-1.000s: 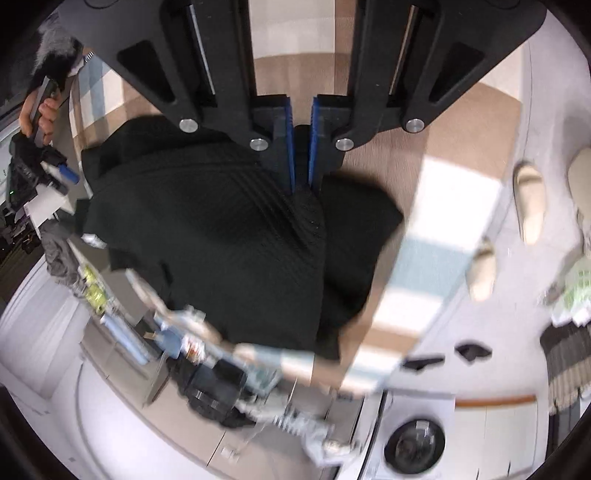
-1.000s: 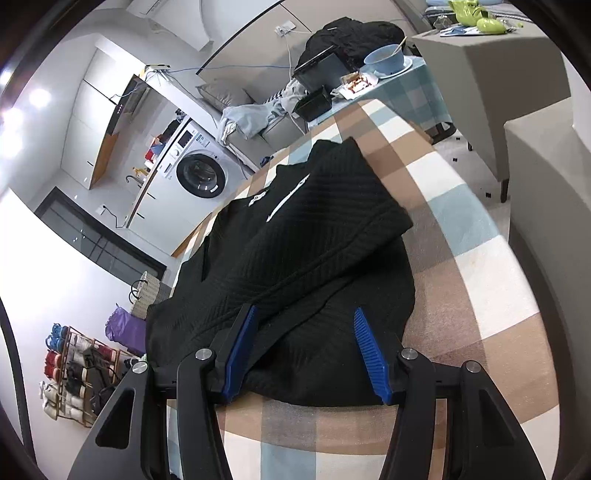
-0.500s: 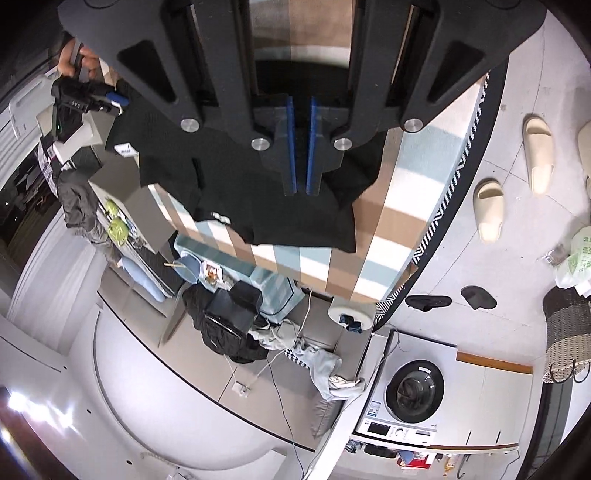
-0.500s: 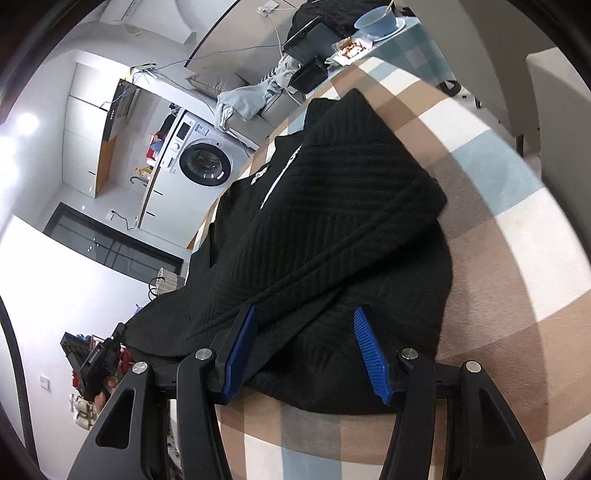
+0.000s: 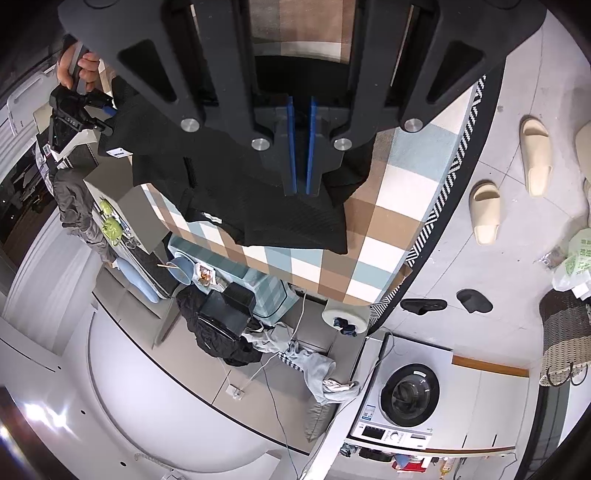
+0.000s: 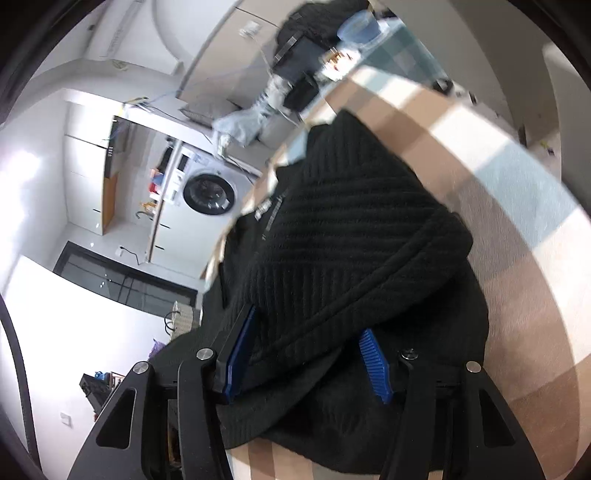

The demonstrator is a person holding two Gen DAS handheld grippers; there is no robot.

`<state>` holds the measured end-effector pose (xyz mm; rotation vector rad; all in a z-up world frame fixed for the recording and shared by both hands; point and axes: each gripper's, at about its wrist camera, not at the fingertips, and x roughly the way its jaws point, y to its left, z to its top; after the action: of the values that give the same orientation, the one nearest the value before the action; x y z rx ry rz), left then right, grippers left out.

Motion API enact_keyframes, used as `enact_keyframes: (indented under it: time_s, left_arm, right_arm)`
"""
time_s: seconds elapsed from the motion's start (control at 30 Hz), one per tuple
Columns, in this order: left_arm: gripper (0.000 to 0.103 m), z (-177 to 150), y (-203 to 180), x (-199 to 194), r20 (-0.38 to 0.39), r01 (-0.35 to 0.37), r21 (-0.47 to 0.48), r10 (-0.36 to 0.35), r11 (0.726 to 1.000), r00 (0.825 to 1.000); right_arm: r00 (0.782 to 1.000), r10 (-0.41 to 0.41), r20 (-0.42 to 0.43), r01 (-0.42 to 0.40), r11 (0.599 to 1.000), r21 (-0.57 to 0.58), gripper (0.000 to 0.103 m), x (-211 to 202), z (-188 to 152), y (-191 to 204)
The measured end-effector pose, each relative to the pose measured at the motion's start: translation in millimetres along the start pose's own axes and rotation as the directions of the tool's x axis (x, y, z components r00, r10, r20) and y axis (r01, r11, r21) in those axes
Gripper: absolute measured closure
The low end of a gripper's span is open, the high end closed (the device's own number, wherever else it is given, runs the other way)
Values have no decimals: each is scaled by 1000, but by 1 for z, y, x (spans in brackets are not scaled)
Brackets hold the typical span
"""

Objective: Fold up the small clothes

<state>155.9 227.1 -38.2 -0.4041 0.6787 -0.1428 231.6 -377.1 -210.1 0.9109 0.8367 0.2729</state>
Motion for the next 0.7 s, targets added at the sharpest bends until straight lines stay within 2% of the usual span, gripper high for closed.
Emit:
enact_keyframes:
  time_s: [0.13, 0.27, 0.3, 0.53, 0.7]
  left_arm:
    - [100, -3, 2, 4, -7, -7, 2, 7, 1000, 1000]
    - [100, 1, 4, 11, -7, -10, -4, 10, 1000, 1000]
    - [100, 4, 5, 13, -5, -11, -6, 11, 1000, 1000]
    - [103, 43, 10, 44, 19, -32, -13, 33, 999, 999]
    - [103, 86, 22, 84, 30, -61, -46, 63, 997, 998]
  right_arm:
    - [999, -16, -31, 16, 1000, 6, 48, 6, -3, -1]
    - [1000, -26, 3, 26, 1000, -17, 91, 4, 2, 1]
    - [1000, -18, 14, 18, 1000, -22, 94, 2, 4, 4]
    - [994, 48, 97, -43, 997, -60, 97, -18, 36, 36]
    - [987, 29, 156, -25, 999, -33, 97, -9, 78, 57]
